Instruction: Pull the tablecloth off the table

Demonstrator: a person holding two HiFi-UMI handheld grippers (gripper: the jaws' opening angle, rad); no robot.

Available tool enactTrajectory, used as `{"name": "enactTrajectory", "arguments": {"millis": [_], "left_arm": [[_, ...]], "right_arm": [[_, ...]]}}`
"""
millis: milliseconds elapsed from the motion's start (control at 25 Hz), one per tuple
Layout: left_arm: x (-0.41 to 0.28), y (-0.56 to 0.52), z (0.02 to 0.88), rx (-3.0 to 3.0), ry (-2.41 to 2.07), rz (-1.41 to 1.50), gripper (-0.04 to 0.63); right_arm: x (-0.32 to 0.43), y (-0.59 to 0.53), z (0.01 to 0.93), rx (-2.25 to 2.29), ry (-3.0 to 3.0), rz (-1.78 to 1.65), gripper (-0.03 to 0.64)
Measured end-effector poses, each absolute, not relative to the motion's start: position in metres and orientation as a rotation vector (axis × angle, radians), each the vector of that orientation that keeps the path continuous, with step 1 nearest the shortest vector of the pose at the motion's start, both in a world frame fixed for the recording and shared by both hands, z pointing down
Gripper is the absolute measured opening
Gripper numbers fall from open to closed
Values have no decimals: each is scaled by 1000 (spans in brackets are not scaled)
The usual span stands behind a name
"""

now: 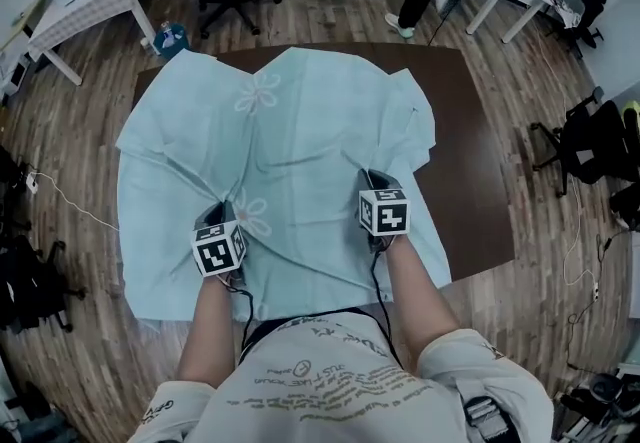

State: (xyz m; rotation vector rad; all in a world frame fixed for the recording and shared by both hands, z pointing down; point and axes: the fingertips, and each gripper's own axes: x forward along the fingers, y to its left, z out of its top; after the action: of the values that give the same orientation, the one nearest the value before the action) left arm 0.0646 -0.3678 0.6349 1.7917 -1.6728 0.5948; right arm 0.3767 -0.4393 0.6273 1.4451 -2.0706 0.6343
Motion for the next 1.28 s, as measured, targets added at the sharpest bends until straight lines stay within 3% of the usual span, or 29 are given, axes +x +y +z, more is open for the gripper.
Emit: {"name": "enactTrajectory", "arguments": {"millis": [600,1040,1280], "left_arm": [[110,-315,506,2126,-1624,417,9],[138,-275,373,2439,-1708,277,11],[153,-257,358,2497,-1709,263,11]], "right_arm": [[309,-344,493,1578,-2375,438,14],[277,-273,353,1656,-2637,85,14],[271,-253,336,1647,-2659,11,12]]}}
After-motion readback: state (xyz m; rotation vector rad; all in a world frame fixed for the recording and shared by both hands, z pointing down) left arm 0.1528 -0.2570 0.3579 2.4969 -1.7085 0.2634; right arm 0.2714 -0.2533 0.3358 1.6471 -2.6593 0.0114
